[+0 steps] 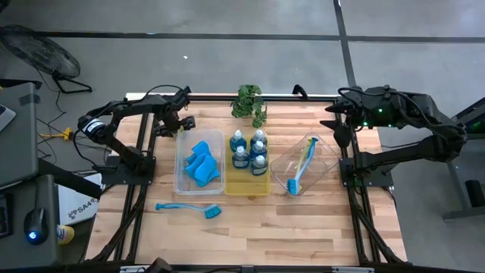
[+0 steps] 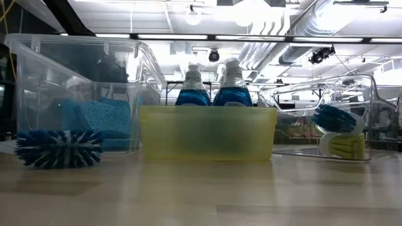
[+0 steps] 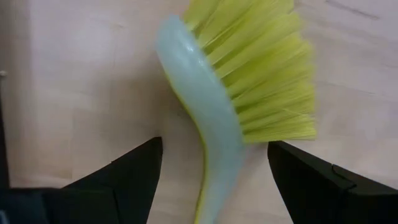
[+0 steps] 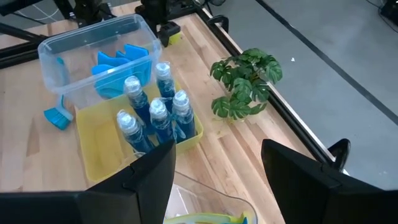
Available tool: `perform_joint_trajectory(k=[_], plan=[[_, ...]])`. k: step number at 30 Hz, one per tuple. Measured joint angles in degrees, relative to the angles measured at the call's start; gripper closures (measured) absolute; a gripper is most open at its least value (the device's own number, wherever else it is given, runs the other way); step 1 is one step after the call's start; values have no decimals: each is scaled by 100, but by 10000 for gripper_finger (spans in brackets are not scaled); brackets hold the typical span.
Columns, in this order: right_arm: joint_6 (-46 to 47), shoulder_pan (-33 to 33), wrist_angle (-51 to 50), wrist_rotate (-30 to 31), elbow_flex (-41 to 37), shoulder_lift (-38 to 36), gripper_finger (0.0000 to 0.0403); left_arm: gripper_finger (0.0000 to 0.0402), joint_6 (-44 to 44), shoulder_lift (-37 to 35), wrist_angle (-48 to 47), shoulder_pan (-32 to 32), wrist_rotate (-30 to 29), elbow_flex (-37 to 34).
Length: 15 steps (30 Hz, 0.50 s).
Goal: Pick & Place Kitchen Sink Supplies
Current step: Put the yellow toilet brush into the transparent bin
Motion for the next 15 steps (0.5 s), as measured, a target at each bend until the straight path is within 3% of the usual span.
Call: perform_joint_trajectory(k=[5, 15], plan=[[-2, 0, 0, 18, 1, 0, 171, 138, 2, -15, 57, 0, -117, -125], [87, 0, 2, 18, 2, 0, 171, 258, 64, -13, 28, -2, -284, -136]])
